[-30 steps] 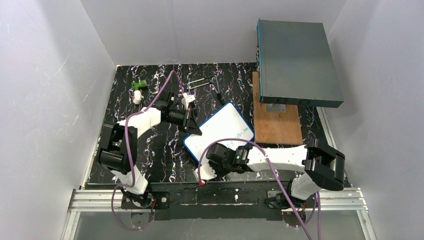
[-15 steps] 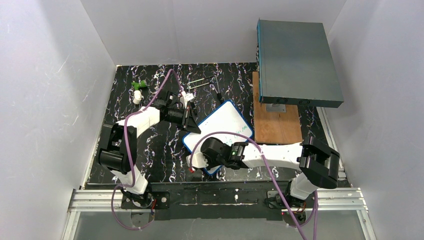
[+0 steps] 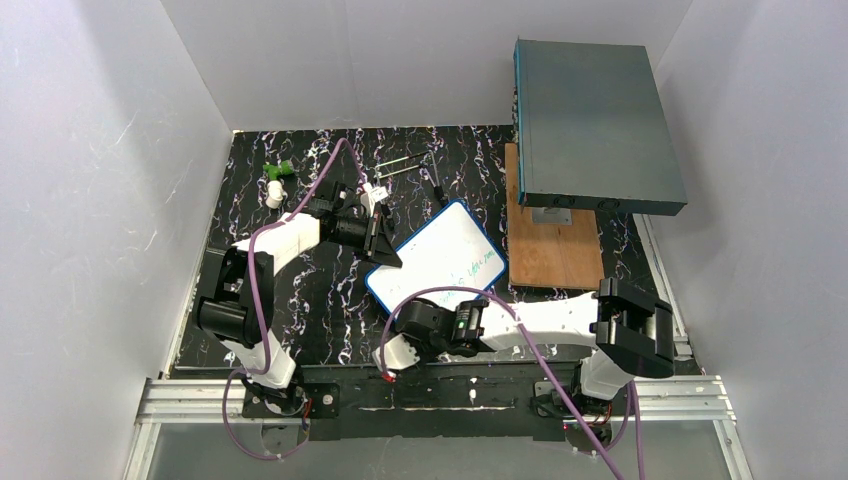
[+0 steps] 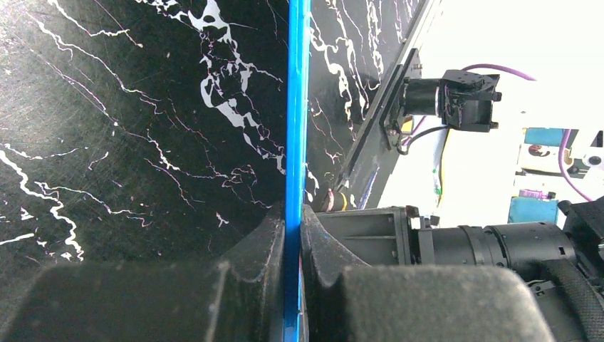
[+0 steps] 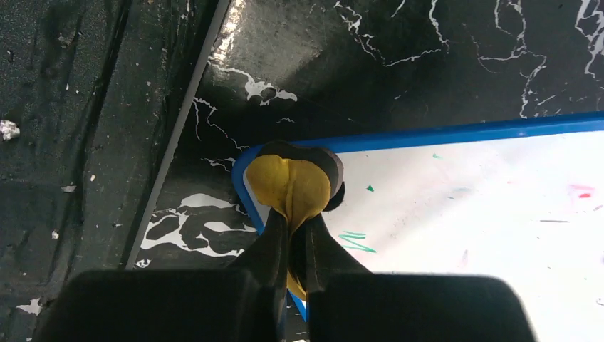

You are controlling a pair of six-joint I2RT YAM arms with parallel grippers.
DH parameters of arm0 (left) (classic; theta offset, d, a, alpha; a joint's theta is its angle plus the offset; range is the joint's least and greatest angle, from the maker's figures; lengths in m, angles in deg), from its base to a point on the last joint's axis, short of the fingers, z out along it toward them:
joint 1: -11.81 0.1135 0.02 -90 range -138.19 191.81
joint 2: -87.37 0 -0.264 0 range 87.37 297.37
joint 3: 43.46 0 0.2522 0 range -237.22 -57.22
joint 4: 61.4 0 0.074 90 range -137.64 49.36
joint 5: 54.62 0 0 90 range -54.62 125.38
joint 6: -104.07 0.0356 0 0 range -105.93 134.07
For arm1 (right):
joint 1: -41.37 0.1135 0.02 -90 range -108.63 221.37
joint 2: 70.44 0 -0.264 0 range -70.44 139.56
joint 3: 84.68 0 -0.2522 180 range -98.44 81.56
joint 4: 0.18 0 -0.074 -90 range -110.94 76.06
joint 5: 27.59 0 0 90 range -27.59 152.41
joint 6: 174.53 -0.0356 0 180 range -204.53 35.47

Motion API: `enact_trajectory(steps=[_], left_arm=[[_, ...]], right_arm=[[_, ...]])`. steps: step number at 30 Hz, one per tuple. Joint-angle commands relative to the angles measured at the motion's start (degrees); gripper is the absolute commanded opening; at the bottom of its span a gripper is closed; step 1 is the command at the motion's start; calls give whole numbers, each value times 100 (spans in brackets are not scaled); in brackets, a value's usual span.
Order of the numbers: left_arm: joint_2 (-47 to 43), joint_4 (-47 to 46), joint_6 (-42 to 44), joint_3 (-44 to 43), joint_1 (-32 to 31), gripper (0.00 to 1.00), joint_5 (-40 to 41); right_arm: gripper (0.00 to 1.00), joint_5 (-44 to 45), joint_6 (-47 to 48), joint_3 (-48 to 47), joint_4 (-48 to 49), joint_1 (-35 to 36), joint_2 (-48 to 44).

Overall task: Erase the whiteboard
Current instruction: Erase the whiteboard at the center of the board.

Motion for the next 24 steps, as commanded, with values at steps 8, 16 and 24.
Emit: enact_trajectory(steps=[8, 16, 24], left_arm=[[7, 215, 71, -94, -36, 0, -87], [16, 202, 74, -77, -39, 0, -88], [37, 202, 70, -92, -36, 0, -101]], right_arm=[[1, 1107, -551, -417, 682, -355, 163], [1, 1073, -597, -437, 653, -505, 161], [1, 21, -97, -314, -484, -123, 246]])
